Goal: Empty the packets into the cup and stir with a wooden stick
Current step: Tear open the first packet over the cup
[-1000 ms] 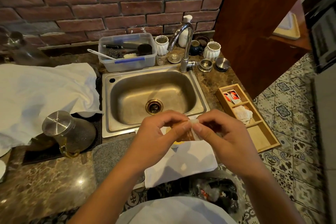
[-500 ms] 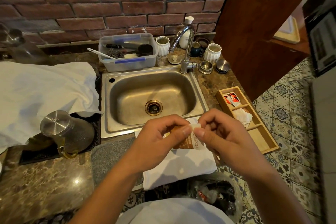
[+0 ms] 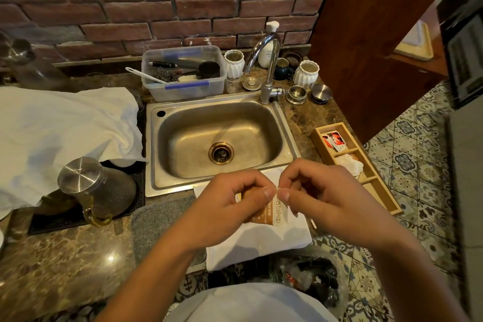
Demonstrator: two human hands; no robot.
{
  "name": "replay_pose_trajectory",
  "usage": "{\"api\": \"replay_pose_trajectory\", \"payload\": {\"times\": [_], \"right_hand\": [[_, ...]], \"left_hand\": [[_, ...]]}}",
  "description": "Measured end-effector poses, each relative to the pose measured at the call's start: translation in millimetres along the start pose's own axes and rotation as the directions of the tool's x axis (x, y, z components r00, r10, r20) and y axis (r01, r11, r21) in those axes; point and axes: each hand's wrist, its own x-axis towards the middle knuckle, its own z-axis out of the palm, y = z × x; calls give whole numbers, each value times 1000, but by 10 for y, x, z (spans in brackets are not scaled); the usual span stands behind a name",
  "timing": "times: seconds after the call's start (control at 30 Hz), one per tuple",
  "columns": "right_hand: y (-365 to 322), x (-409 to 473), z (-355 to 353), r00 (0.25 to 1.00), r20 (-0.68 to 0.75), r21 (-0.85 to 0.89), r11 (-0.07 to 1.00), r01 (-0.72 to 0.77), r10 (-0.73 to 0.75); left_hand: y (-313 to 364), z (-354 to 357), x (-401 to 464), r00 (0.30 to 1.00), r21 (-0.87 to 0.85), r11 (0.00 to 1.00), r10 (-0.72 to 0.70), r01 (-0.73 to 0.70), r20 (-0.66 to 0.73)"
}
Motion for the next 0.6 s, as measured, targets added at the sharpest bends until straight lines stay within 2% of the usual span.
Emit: {"api": "replay_pose_trajectory", "payload": {"times": [0.2, 0.4, 0.53, 0.6], "right_hand": [[18, -4, 20, 984, -69, -96, 983, 156, -163], [29, -30, 82, 971, -145, -140, 975, 172, -192], [23, -45, 176, 936, -223, -326, 926, 191, -272], [18, -64, 207, 923, -250, -338, 920, 199, -291]], "left_hand": [[12, 40, -42, 1000, -137, 991, -3, 1, -19], [-9, 107, -47, 997, -227, 974, -17, 1, -70], [5, 105, -28, 995, -236, 972, -37, 14, -92], [22, 103, -21, 996, -262, 965, -40, 16, -85]]}}
